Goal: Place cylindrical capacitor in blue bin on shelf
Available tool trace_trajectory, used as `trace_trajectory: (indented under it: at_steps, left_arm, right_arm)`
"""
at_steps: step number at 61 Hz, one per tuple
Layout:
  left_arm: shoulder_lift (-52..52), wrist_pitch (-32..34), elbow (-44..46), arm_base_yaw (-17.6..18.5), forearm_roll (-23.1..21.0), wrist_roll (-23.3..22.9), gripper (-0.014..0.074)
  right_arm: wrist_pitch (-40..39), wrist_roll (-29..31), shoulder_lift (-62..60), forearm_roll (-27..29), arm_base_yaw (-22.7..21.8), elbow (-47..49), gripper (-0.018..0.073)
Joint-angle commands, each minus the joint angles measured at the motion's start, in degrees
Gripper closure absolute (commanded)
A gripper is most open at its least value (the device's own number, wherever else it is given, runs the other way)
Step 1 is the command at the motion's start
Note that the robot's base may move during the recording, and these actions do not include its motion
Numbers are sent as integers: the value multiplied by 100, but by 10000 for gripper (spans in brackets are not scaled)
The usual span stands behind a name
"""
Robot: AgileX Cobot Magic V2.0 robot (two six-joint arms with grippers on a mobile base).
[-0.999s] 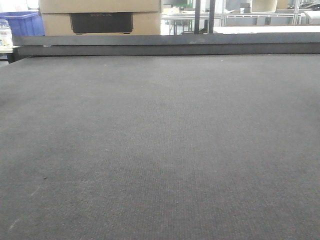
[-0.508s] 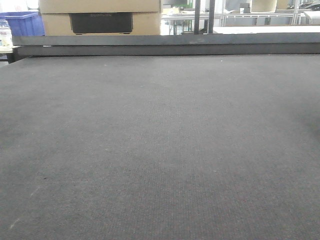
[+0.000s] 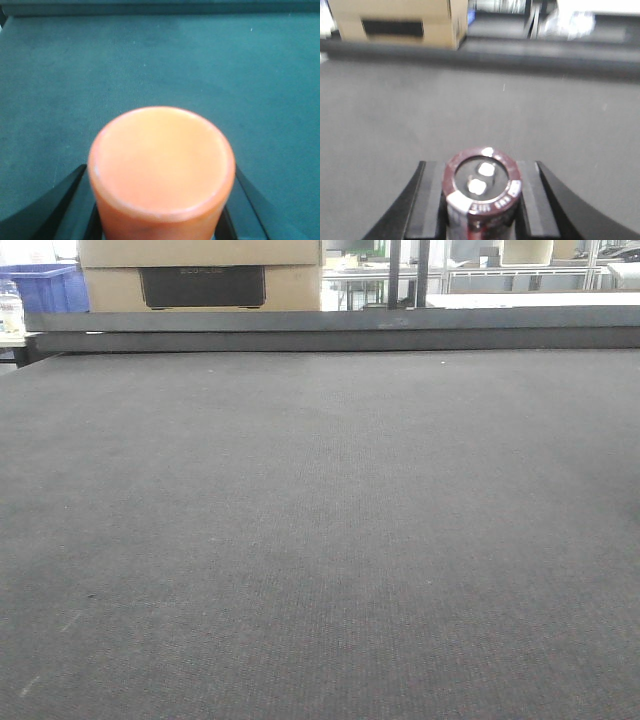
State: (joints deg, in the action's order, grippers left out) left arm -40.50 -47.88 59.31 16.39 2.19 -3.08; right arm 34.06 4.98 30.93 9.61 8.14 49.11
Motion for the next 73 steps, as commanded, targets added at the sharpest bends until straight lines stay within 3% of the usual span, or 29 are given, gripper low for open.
trace_trajectory:
  at_steps: [1, 73]
  left_arm:
    - [62, 77, 51, 31, -34, 2, 707]
    - [64, 89, 51, 31, -34, 2, 707]
  right_arm:
    - [-114, 61, -199, -6, 6, 58, 721]
    - [-147, 61, -311, -6, 6, 58, 721]
